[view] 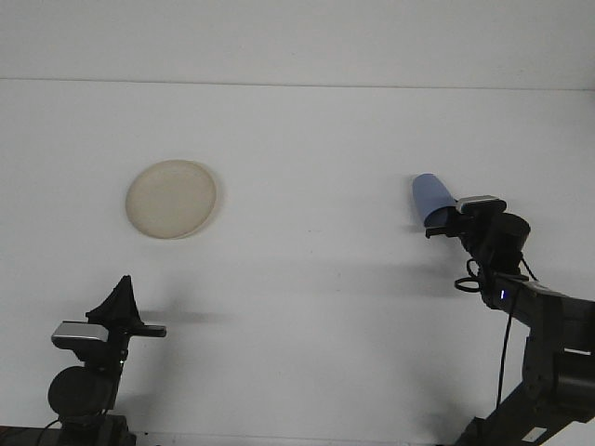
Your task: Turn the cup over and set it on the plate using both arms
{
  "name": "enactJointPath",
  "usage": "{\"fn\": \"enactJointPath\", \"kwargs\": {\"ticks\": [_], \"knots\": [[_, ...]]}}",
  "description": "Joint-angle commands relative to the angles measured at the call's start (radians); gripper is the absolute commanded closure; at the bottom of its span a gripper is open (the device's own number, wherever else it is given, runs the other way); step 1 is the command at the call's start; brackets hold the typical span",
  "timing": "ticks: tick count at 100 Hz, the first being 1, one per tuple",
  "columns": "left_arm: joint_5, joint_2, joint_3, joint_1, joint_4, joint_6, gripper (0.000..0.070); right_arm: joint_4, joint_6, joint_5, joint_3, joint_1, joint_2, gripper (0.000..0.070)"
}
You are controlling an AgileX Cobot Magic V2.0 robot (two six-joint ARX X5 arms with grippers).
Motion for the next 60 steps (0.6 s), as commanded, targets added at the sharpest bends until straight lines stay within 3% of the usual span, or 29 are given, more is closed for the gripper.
{"fn": "enactJointPath", "kwargs": {"ticks": [1, 9, 22, 60], "knots": [[0.002, -0.002, -0.019, 0.0, 0.014, -0.001, 0.0689, -0.03, 0.0, 0.003, 0.015, 0.017, -0.055, 0.07], [0.002, -0.002, -0.019, 0.0, 0.014, -0.001, 0.069, -0.124, 0.002, 0.013, 0.015, 0.034, -0.141, 0.07], [0.002, -0.002, -0.019, 0.0, 0.014, -0.001, 0.069, -0.328, 0.034, 0.122, 0.015, 0.084, -0.325, 0.07], [0.002, -0.002, -0.019, 0.0, 0.014, -0.001, 0.069, -1.063, 0.233, 0.3, 0.138, 0.349, -0.814, 0.07]]}}
